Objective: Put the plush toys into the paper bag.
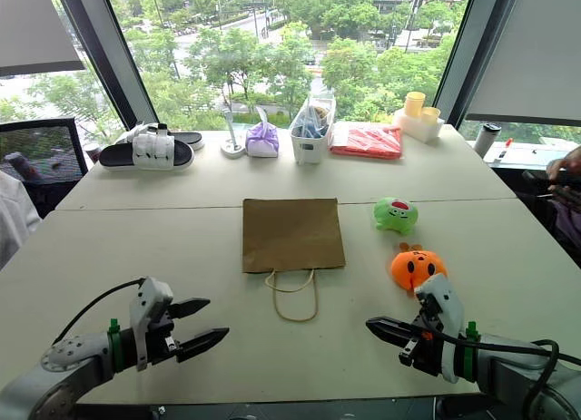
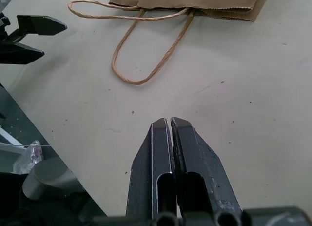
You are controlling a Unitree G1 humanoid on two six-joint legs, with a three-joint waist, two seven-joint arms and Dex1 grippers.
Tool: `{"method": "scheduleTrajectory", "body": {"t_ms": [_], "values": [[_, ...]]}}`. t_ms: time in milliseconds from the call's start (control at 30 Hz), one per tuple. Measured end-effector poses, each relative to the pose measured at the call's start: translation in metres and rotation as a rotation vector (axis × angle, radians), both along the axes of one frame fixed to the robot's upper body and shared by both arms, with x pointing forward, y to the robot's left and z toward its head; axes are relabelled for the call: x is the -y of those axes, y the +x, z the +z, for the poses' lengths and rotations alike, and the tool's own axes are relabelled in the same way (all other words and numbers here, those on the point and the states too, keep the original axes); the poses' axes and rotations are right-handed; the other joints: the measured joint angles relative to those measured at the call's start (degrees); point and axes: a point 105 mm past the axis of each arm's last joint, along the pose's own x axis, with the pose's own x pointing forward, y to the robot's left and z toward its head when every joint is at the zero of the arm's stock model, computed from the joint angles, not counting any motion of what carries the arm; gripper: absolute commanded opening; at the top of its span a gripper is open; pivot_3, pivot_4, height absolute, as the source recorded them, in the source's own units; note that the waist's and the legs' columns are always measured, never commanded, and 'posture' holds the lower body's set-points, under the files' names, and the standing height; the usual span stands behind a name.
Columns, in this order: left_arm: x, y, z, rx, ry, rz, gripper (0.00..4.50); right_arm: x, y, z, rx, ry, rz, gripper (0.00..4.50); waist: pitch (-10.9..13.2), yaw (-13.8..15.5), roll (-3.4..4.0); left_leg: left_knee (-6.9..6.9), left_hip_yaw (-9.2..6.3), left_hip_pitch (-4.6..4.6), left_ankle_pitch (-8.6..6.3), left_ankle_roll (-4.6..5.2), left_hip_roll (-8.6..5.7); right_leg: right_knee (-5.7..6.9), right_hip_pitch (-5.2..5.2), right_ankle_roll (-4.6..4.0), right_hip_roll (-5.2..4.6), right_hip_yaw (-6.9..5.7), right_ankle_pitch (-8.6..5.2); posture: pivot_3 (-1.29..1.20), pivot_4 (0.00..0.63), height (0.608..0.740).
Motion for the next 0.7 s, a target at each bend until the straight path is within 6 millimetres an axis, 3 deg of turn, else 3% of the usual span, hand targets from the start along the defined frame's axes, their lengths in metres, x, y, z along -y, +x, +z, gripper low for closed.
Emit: {"method": "scheduleTrajectory", "body": {"t_ms": [467, 633, 700], "values": [[0.0, -0.002, -0.001, 0.004, 0.0, 0.003, 4.5, 0.001, 0.004, -0.002, 0.003, -0.023, 0.006, 0.06, 0.0, 0.0, -0.01, 0.01, 0.0, -0.02, 0.0, 0.0, 0.0, 0.0, -0.01, -0.01, 0.0, 0.0, 0.0, 0.0, 0.15, 0.74], [-0.004, 0.009, 0.009, 0.099, 0.08, -0.041, 4.5, 0.004, 0.007, -0.002, 0.012, -0.033, -0.004, 0.06, 0.0, 0.1, -0.03, 0.03, 0.02, -0.03, 0.0, 0.0, -0.03, 0.01, -0.02, -0.04, 0.01, -0.03, 0.01, 0.0, 0.15, 0.74], [-0.005, 0.024, 0.026, 0.217, 0.196, -0.124, 4.5, 0.005, 0.01, 0.0, 0.02, -0.036, -0.011, 0.06, 0.0, 0.4, -0.03, 0.04, 0.08, -0.05, 0.02, -0.03, -0.05, 0.01, -0.01, -0.11, 0.04, -0.06, 0.04, 0.0, 0.15, 0.74]]}}
